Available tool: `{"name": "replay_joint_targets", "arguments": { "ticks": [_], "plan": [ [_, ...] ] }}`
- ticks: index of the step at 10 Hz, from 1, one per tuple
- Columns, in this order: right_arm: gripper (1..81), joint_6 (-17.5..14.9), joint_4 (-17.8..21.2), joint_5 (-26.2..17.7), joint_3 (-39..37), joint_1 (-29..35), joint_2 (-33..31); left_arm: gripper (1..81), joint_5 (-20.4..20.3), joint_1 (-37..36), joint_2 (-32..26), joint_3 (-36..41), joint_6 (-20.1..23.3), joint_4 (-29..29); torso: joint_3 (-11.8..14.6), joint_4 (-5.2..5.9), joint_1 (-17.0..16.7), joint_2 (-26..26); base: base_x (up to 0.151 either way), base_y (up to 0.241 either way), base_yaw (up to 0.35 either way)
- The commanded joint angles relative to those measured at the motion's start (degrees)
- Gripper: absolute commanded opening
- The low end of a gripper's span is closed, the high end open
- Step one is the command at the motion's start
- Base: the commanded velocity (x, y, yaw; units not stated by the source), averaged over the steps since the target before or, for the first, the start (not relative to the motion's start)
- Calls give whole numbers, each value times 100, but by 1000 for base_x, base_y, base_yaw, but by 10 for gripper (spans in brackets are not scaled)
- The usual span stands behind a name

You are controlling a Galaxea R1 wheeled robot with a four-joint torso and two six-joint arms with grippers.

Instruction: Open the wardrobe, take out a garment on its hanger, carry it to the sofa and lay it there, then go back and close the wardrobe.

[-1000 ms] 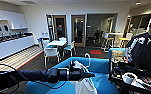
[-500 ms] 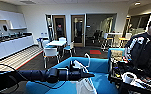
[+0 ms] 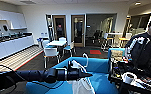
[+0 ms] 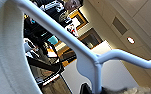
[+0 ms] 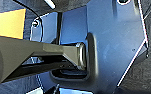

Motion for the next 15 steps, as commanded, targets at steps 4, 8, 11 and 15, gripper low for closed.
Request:
{"name": "replay_joint_targets", "arguments": {
  "ticks": [4,8,11,15],
  "plan": [
    [811,-28,-69,-191,74,154,-19,10,-248,-864,-12,161,127,160,2,0,5,-5,43,0,0],
    [811,-28,-139,-182,82,136,-1,10,-248,-864,-12,161,127,160,-573,0,5,-5,95,0,0],
    [811,-28,-139,-182,82,145,-1,10,-257,-864,-21,152,127,160,-525,0,5,-5,95,0,0],
    [811,-28,-139,-182,74,154,-1,10,-275,-856,-21,143,127,160,-714,0,13,0,95,0,0]
  ]
}}
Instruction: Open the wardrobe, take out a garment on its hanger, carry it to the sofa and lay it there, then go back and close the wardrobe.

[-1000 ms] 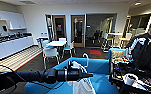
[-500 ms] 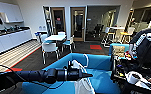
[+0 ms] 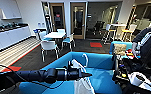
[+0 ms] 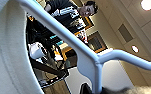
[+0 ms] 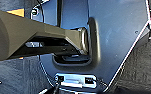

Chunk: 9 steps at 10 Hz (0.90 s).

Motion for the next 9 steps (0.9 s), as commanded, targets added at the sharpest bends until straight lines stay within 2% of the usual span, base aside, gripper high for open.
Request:
{"name": "replay_joint_targets", "arguments": {
  "ticks": [1,5,9],
  "plan": [
    [811,0,-93,-220,49,86,-47,10,-242,-891,-14,168,51,131,0,0,0,0,96,0,0],
    [811,0,-111,-220,49,86,-47,10,-251,-883,-14,168,51,131,-2,0,0,0,89,0,0],
    [811,0,-163,-229,41,86,-38,10,-251,-803,-5,115,59,140,-5,0,2,4,0,0,0]
  ]
}}
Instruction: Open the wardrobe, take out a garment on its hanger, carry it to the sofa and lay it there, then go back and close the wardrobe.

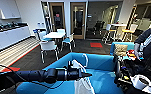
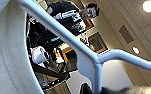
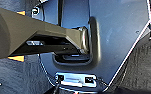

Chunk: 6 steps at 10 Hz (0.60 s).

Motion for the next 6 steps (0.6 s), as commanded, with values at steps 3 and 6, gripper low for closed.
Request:
{"name": "replay_joint_targets", "arguments": {
  "ticks": [3,6],
  "plan": [
    [811,11,-76,-211,41,111,-40,10,-256,-844,38,-385,58,109,0,72,0,0,0,0,0],
    [811,29,-41,-220,58,189,-31,10,-238,-1117,584,-1186,49,74,0,451,0,0,0,0,0]
  ]
}}
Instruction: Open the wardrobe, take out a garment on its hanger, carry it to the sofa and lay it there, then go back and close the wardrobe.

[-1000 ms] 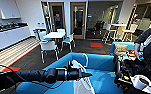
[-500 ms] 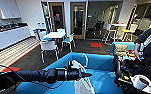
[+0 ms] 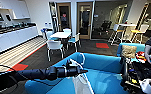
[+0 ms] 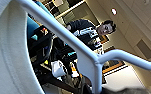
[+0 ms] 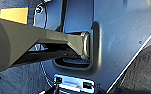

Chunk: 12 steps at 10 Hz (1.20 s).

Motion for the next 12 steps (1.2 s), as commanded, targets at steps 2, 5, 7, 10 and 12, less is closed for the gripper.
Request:
{"name": "replay_joint_targets", "arguments": {
  "ticks": [2,5,7,10,12],
  "plan": [
    [811,21,-37,-240,32,155,6,10,-215,-1447,878,-830,-8,30,0,0,0,0,0,0,0],
    [811,21,-28,-266,32,225,50,10,-198,-1842,1614,-1655,-175,-101,-2,0,0,2,0,0,0],
    [811,30,-20,-266,32,243,76,10,-198,-1956,1993,-2252,-219,-128,-5,0,0,2,0,0,0],
    [811,30,-20,-266,23,269,112,10,-154,-2062,2511,-3237,-246,-198,-5,0,0,2,0,0,0],
    [811,30,-20,-258,23,278,129,10,154,-2044,2890,-3915,-246,-172,-6,0,2,2,0,0,0]
  ]
}}
